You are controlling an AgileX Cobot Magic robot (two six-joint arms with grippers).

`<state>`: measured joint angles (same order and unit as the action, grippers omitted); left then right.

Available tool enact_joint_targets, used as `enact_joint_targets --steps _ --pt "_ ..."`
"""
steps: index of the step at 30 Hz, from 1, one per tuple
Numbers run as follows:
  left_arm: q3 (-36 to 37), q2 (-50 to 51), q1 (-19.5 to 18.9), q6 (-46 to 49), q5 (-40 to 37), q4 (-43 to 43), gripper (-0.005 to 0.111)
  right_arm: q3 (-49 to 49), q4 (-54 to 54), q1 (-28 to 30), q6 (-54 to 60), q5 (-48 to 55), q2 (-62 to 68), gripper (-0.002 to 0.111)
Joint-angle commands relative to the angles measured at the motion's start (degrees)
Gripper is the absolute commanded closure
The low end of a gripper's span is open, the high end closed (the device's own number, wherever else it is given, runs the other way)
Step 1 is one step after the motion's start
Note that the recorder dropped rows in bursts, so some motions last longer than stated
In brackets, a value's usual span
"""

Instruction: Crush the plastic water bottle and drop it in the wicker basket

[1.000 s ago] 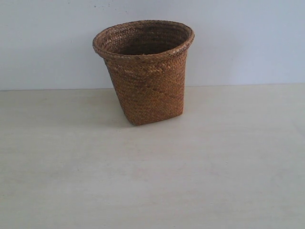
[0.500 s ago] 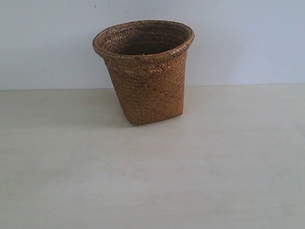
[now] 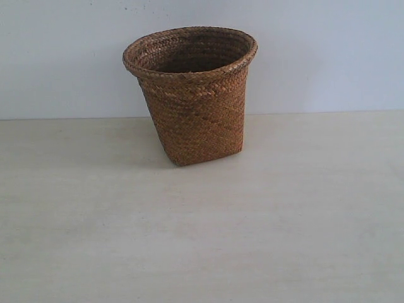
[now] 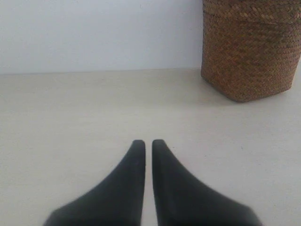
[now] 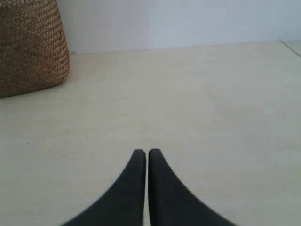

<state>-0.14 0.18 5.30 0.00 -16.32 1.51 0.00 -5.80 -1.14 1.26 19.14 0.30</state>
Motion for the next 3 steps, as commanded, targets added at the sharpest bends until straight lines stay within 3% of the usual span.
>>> enact_joint_targets --steps 1,3 --pt "0.1 -0.2 -0.2 0.0 0.1 0.6 0.102 0.0 0.4 -0.1 0.1 -0.1 -0.3 0.108" --pt "0.1 -0.2 -0.2 0.0 0.1 0.6 0.102 0.0 0.4 -0.1 0.1 -0.1 -0.3 0.108"
